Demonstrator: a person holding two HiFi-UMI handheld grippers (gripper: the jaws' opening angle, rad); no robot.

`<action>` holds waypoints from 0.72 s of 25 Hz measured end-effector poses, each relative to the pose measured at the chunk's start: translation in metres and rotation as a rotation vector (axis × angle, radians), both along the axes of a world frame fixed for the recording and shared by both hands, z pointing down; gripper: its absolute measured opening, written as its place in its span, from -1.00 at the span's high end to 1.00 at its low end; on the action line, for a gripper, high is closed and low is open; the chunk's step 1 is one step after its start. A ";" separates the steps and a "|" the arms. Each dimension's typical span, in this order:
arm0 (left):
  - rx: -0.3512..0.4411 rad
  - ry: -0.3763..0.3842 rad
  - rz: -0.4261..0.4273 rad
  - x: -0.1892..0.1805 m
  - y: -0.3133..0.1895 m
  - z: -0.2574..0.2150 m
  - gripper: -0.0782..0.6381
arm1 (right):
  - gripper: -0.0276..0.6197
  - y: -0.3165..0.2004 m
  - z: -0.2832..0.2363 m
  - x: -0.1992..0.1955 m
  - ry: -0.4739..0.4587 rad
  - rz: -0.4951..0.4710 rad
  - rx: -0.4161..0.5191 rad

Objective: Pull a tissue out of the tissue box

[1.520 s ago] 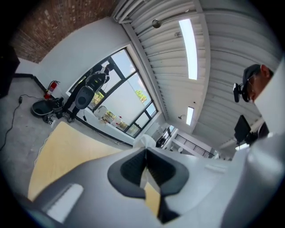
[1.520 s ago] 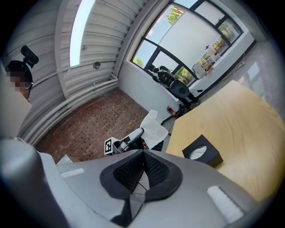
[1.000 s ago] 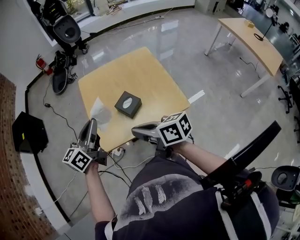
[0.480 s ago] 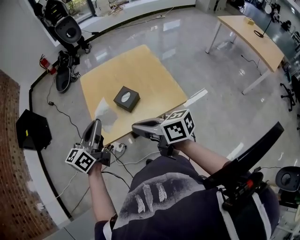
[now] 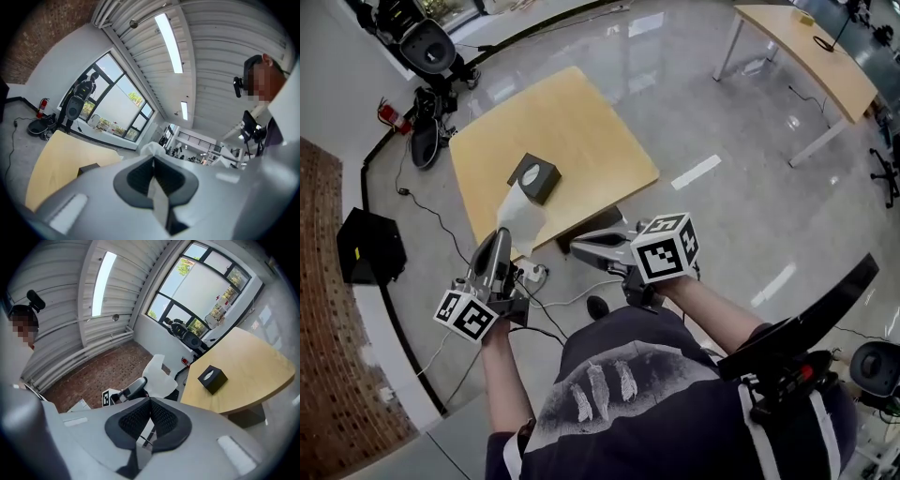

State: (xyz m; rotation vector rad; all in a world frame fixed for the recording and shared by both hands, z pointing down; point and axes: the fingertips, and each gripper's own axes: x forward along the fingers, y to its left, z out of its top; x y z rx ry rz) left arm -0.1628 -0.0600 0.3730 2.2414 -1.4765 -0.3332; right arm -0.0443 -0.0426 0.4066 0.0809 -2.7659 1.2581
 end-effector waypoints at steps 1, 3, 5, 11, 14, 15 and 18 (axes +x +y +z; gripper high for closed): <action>-0.006 -0.009 -0.004 0.007 0.004 0.000 0.78 | 0.93 0.001 0.000 0.006 -0.004 0.000 -0.002; -0.015 -0.026 -0.018 0.019 0.014 -0.001 0.78 | 0.93 0.007 0.001 0.017 -0.019 -0.010 -0.019; -0.021 -0.029 -0.037 0.030 0.028 -0.002 0.78 | 0.93 0.017 0.004 0.025 -0.033 -0.036 -0.039; -0.059 -0.002 -0.063 0.061 0.061 0.006 0.78 | 0.93 0.034 0.020 0.038 -0.029 -0.104 -0.087; -0.083 0.000 -0.071 0.064 0.078 0.011 0.78 | 0.93 0.047 0.018 0.036 -0.034 -0.117 -0.095; -0.079 0.016 -0.072 0.063 0.081 0.010 0.78 | 0.93 0.052 0.016 0.034 -0.034 -0.121 -0.089; -0.058 0.034 -0.068 0.062 0.095 0.006 0.78 | 0.93 0.067 0.012 0.029 -0.020 -0.126 -0.068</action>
